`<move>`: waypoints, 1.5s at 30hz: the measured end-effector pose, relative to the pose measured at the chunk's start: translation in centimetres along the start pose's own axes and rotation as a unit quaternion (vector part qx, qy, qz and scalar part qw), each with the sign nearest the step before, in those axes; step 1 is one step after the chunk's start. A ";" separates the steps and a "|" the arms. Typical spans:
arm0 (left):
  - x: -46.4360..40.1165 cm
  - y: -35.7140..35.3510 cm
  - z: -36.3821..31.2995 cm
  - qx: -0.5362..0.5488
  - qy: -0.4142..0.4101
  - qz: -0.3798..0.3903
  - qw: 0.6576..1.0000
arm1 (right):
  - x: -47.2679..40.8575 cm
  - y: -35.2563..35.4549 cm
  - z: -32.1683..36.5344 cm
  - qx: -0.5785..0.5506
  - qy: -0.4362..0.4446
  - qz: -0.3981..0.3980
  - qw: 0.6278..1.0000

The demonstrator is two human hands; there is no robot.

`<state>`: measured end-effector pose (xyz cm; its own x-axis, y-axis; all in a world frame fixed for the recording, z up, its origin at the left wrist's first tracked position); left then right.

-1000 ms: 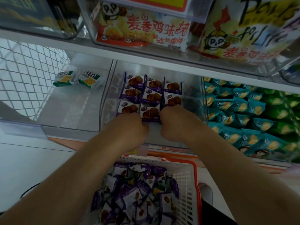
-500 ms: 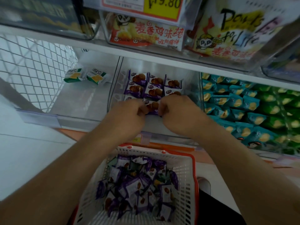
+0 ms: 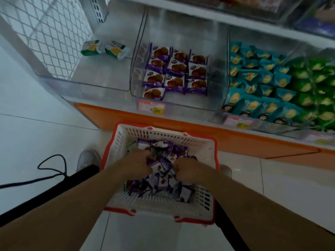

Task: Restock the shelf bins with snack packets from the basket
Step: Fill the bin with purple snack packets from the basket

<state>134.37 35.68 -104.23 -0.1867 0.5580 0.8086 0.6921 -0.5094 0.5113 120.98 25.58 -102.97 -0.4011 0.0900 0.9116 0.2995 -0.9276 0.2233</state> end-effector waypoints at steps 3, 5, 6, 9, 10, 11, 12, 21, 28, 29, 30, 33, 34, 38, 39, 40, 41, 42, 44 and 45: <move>-3.0 -3.2 2.2 -0.012 0.040 0.014 0.999 | -2.6 -3.4 -2.7 -0.124 -0.023 -0.030 0.992; -4.8 -4.9 3.1 0.070 0.076 0.044 0.994 | -4.6 -5.3 -4.6 -0.332 -0.090 -0.050 0.938; -5.7 -5.9 3.4 0.125 0.094 0.056 0.986 | -5.6 -6.2 -5.1 -0.426 -0.124 -0.055 0.894; -7.8 -7.8 3.9 0.258 0.159 0.056 0.951 | -9.1 -8.8 -5.8 -0.588 -0.153 -0.064 0.791; -8.3 -8.4 3.9 0.277 0.177 0.051 0.943 | -10.2 -9.6 -6.0 -0.598 -0.148 -0.070 0.784; -8.5 -9.2 3.8 0.305 0.193 0.058 0.931 | -11.2 -10.2 -6.3 -0.615 -0.145 -0.087 0.770; -9.0 -10.2 3.7 0.333 0.202 0.069 0.918 | -12.7 -11.3 -6.9 -0.644 -0.154 -0.091 0.744; -11.8 -12.6 3.3 0.393 0.229 0.053 0.889 | -15.1 -13.4 -7.5 -0.731 -0.151 -0.093 0.659; -10.6 -12.9 3.2 0.471 0.224 0.057 0.851 | -17.8 -15.1 -9.9 -0.799 -0.156 -0.096 0.572; -10.3 -12.9 3.1 0.472 0.221 0.070 0.850 | -17.4 -15.2 -9.8 -0.796 -0.156 -0.083 0.578; -9.9 -12.6 2.9 0.469 0.217 0.082 0.852 | -17.0 -15.1 -9.9 -0.795 -0.150 -0.078 0.583; -8.4 -11.7 2.4 0.473 0.200 0.109 0.851 | -15.4 -14.6 -9.4 -0.780 -0.134 -0.051 0.609; -7.7 -11.2 2.2 0.477 0.191 0.113 0.851 | -14.7 -14.2 -9.1 -0.771 -0.123 -0.046 0.624; -4.5 -7.6 0.4 0.474 0.150 0.102 0.861 | -11.0 -11.3 -7.4 -0.765 -0.067 -0.031 0.639; -3.5 -6.5 0.2 0.475 0.145 0.089 0.863 | -9.9 -10.5 -6.7 -0.773 -0.047 -0.019 0.632; -2.5 -5.3 -0.2 0.480 0.140 0.077 0.862 | -8.9 -9.8 -5.9 -0.772 -0.026 -0.012 0.634; -1.5 -4.2 -0.6 0.488 0.131 0.067 0.861 | -7.8 -8.8 -5.2 -0.766 -0.003 -0.013 0.643; -0.5 -3.0 -1.0 0.492 0.118 0.055 0.861 | -6.6 -7.9 -4.4 -0.756 0.014 -0.018 0.654; 2.3 -0.2 -2.2 0.498 0.076 0.025 0.863 | -3.5 -5.8 -2.8 -0.734 0.050 -0.032 0.677; 3.8 1.1 -2.8 0.499 0.054 0.011 0.865 | -1.7 -4.7 -2.1 -0.725 0.074 -0.037 0.684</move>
<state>132.44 35.39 -99.83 -0.1928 0.4636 0.8648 0.9432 0.3305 0.0331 118.43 29.07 -106.30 -0.4839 0.2179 0.8476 -0.8563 -0.3175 -0.4073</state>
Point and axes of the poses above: each hand's wrist, its own x-axis away from the middle knuckle, its own y-axis out of the back of the hand, z = x × y, the point moved 10 cm from there along -x, towards the middle knuckle, and after that the axes turned 15 degrees about -x, right-handed, at the moved point
